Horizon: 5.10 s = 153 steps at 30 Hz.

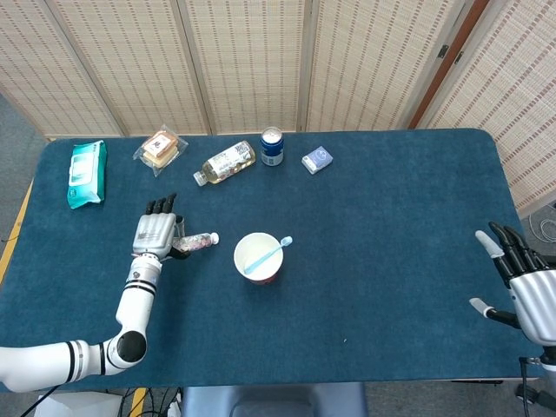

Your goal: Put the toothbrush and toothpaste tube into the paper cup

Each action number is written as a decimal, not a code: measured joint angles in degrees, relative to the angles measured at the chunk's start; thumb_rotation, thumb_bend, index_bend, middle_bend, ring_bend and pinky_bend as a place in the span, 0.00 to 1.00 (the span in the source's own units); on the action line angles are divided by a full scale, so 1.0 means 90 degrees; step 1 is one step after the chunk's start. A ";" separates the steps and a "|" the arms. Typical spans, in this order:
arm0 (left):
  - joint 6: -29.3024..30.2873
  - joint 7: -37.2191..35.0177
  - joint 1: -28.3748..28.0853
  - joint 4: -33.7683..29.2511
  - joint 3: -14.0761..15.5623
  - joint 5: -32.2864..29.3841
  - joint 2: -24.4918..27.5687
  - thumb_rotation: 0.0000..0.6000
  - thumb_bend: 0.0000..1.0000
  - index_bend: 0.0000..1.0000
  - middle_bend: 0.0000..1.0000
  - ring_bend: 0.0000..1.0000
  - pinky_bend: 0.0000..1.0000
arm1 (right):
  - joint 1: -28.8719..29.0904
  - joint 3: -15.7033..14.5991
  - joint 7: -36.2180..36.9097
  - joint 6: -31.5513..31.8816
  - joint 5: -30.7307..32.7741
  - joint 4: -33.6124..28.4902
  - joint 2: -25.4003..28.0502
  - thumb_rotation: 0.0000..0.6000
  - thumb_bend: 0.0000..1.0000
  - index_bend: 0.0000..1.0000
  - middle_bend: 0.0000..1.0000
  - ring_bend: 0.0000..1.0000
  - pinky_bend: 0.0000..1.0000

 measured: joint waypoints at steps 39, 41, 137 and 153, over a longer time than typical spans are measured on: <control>0.0906 0.0250 0.0321 -0.2517 0.0130 0.0530 0.1875 1.00 0.11 0.87 0.00 0.00 0.00 | -0.0015 -0.0042 -0.0042 0.0087 -0.0137 -0.0059 -0.0062 1.00 0.00 0.00 0.00 0.00 0.28; 0.0917 0.0230 0.0356 -0.2655 0.0155 0.0590 0.2004 1.00 0.11 0.87 0.00 0.00 0.00 | -0.0014 -0.0046 -0.0055 0.0083 -0.0141 -0.0061 -0.0069 1.00 0.00 0.00 0.00 0.00 0.28; 0.1152 0.0839 -0.1612 -0.2304 -0.0076 -0.0910 -0.0117 1.00 0.11 0.86 0.00 0.00 0.00 | -0.0348 -0.0092 0.1869 0.0396 0.0245 0.1480 -0.0391 1.00 0.00 0.00 0.00 0.00 0.28; 0.1108 0.1182 -0.1961 -0.1665 -0.0357 -0.1250 -0.0561 1.00 0.11 0.86 0.00 0.00 0.00 | -0.0314 -0.0122 0.2237 0.0259 0.0306 0.1765 -0.0499 1.00 0.00 0.00 0.00 0.00 0.28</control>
